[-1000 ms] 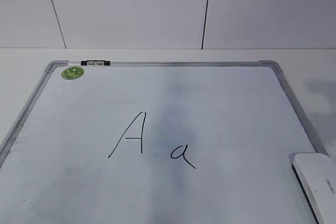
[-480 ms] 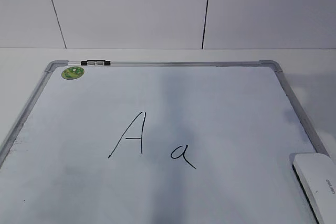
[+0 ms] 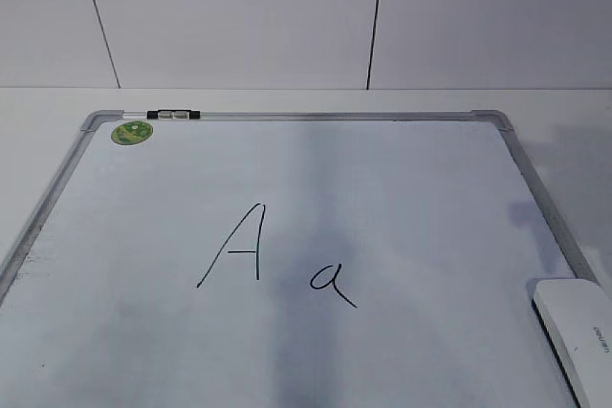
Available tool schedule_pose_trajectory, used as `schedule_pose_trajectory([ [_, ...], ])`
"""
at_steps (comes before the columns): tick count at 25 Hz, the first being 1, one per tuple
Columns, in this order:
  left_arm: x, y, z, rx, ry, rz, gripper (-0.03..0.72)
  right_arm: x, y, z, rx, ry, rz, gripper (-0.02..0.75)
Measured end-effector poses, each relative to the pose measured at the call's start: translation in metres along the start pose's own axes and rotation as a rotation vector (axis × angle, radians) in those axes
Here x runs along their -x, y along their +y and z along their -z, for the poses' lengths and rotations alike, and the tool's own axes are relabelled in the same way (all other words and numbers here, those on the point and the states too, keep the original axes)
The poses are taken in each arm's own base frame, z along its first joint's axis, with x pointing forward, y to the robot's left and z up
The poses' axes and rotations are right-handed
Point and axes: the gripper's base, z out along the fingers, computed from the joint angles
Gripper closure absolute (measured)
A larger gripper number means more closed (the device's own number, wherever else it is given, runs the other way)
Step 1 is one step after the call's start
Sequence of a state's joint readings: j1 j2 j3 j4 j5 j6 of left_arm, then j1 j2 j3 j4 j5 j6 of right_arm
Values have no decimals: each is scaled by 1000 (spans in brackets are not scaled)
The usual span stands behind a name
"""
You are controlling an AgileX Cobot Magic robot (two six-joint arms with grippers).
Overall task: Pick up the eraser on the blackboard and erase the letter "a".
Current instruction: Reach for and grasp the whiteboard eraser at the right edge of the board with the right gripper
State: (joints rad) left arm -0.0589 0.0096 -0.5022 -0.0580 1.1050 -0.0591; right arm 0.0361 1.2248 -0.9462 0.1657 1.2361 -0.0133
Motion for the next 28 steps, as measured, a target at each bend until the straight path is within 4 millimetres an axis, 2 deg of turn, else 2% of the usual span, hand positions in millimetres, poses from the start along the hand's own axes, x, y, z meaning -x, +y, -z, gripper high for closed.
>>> schedule_pose_trajectory([
  [17,0,-2,0,-17,1,9,317,15,7,-31,18,126,10,146],
  [22,0,-2,0,-17,1,9,317,16,6,-34,-4,135,23,146],
  [28,0,-2,0,-17,1,9,317,14,16,-36,-59,141,84,146],
])
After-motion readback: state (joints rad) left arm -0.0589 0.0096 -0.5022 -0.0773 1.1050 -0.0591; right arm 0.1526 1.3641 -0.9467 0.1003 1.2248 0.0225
